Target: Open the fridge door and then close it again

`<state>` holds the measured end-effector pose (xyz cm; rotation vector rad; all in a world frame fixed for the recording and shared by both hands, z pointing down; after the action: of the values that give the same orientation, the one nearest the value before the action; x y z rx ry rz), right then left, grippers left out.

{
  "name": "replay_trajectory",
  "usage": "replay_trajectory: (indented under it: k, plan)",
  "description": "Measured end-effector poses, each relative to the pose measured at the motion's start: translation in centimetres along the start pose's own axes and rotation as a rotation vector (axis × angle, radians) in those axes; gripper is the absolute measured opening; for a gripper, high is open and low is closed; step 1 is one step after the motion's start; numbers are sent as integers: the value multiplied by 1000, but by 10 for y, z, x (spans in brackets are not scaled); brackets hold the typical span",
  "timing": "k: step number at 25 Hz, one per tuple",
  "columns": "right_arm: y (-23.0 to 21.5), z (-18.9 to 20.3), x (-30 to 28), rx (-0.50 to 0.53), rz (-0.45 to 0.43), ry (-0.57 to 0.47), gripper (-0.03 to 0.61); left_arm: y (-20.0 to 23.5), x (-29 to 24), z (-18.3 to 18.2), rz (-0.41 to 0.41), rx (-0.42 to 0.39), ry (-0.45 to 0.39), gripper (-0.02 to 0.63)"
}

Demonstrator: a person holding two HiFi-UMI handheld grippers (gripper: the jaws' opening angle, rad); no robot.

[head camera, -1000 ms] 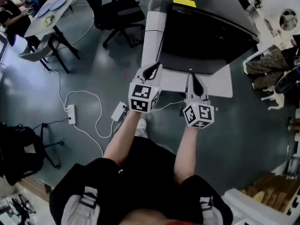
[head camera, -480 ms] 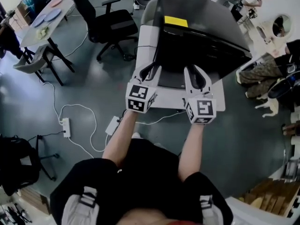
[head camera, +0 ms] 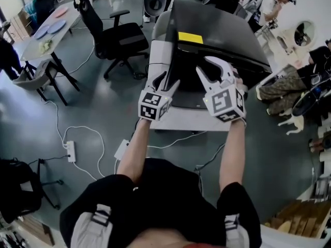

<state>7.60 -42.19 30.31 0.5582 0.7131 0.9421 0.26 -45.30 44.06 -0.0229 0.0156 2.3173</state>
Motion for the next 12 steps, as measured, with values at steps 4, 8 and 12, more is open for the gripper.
replay_trajectory:
  k: [4,8,12]
  plan:
    - [-2,7,-13,84,-83,101,118,-3,-13,-5,84,-42,-17,229]
    - [0,14,-20,123,-128,159,108,-4,-19,-7,151,-76,-23,230]
    - [1,12,-20,149,-148,192,97,-5,-18,-7,164,-85,-41,229]
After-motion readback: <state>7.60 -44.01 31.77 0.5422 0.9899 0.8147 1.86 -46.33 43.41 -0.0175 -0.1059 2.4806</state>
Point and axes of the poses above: the fingertips, and each gripper's own axes: x backward along the fingers, y to its left, z out of its underside, the point moved 2 cm from there along x, backward along the fingers, and after that the axes turned 8 degrees about -x, right-handed, at the moved point
